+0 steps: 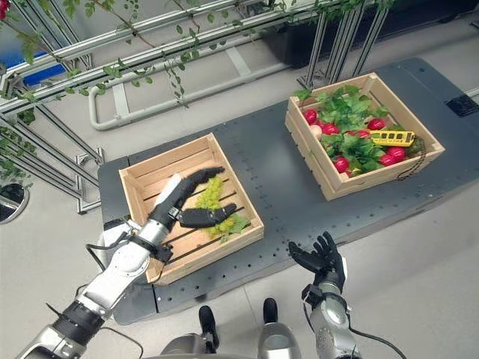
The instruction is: Pick up the fruits from the basket on one side to the basket on the other side
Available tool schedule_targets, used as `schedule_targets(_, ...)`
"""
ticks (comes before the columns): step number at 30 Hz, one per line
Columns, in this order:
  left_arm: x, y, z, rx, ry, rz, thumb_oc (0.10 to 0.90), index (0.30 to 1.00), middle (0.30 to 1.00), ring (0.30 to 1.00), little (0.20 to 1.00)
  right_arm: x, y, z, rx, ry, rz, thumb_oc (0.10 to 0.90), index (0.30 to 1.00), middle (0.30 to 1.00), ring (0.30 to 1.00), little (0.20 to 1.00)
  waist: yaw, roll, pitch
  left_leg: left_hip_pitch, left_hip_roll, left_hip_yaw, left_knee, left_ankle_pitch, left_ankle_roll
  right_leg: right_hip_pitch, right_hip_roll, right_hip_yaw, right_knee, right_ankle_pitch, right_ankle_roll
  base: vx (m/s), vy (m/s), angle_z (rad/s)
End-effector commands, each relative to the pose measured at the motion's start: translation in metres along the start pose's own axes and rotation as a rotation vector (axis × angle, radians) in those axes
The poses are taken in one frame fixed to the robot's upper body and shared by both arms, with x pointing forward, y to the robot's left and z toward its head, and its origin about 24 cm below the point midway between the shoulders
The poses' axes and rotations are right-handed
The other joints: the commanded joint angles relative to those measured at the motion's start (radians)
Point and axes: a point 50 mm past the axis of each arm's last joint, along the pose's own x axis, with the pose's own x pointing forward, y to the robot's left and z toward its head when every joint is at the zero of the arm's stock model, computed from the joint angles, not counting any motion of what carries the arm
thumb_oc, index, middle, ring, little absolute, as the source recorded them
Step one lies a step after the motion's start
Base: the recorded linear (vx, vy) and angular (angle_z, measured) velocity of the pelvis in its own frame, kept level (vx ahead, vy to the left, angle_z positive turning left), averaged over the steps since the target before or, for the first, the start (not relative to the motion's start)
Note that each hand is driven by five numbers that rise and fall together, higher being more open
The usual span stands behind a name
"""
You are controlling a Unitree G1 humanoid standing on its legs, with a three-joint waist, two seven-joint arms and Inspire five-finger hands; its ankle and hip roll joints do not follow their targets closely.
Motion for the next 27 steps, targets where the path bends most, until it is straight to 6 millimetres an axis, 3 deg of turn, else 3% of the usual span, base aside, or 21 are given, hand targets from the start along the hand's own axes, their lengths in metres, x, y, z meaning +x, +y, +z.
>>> schedule_targets(1,0.016,0.075,0.04,0.235,-0.274,0.445,0.8,0.9,0.9,0.9,0.9,0.003,0.022,0.031,0.021,-0.171,0.099,0.8,0.9,0.9,0.9,0.9,0.002,-0.017,-0.026,-0.001,-0.022,0.01,0.082,-0.101,-0.003,-0.039,-0.066,0.0,0.104,-0.059,-0.026,-0.01,0.111,0.02)
schedule_targets(5,0.023,0.112,0.032,0.436,-0.262,0.687,0.8,0.9,0.9,0.9,0.9,0.009,0.021,0.044,-0.029,-0.199,0.146,0.8,0.9,0.9,0.9,0.9,-0.02,-0.001,0.021,-0.052,-0.03,0.021,0.141,-0.114,-0.013,-0.088,-0.07,0.018,0.153,-0.084,-0.038,-0.06,0.127,0.04)
schedule_targets(9,0.037,0.14,0.028,0.671,-0.21,0.775,0.8,0.9,0.9,0.9,0.9,0.021,0.026,0.069,-0.077,-0.25,0.208,0.8,0.9,0.9,0.9,0.9,-0.046,0.005,0.086,-0.123,-0.025,0.046,0.255,-0.147,-0.025,-0.154,-0.079,0.04,0.229,-0.108,-0.052,-0.12,0.146,-0.05)
schedule_targets(15,0.05,0.165,0.015,0.972,-0.101,0.699,0.8,0.9,0.9,0.9,0.9,0.028,0.03,0.082,-0.088,-0.283,0.273,0.8,0.9,0.9,0.9,0.9,-0.073,-0.012,0.153,-0.186,-0.026,0.059,0.343,-0.178,-0.017,-0.219,-0.08,0.083,0.296,-0.121,-0.052,-0.04,0.106,-0.11)
schedule_targets(23,0.073,0.174,0.036,1.339,-0.182,0.532,0.8,0.9,0.9,0.9,0.9,0.034,0.042,0.091,-0.08,-0.307,0.323,0.8,0.9,0.9,0.9,0.9,-0.08,-0.053,0.226,-0.264,-0.019,0.06,0.426,-0.204,-0.004,-0.293,-0.066,0.105,0.358,-0.122,-0.044,-0.03,0.019,-0.02)
schedule_targets(27,0.081,0.181,0.048,1.483,-0.224,0.458,0.8,0.9,0.9,0.9,0.9,0.037,0.052,0.099,-0.071,-0.325,0.333,0.8,0.9,0.9,0.9,0.9,-0.076,-0.072,0.226,-0.335,-0.011,0.064,0.458,-0.209,0.001,-0.362,-0.06,0.098,0.391,-0.123,-0.043,-0.05,-0.014,0.03)
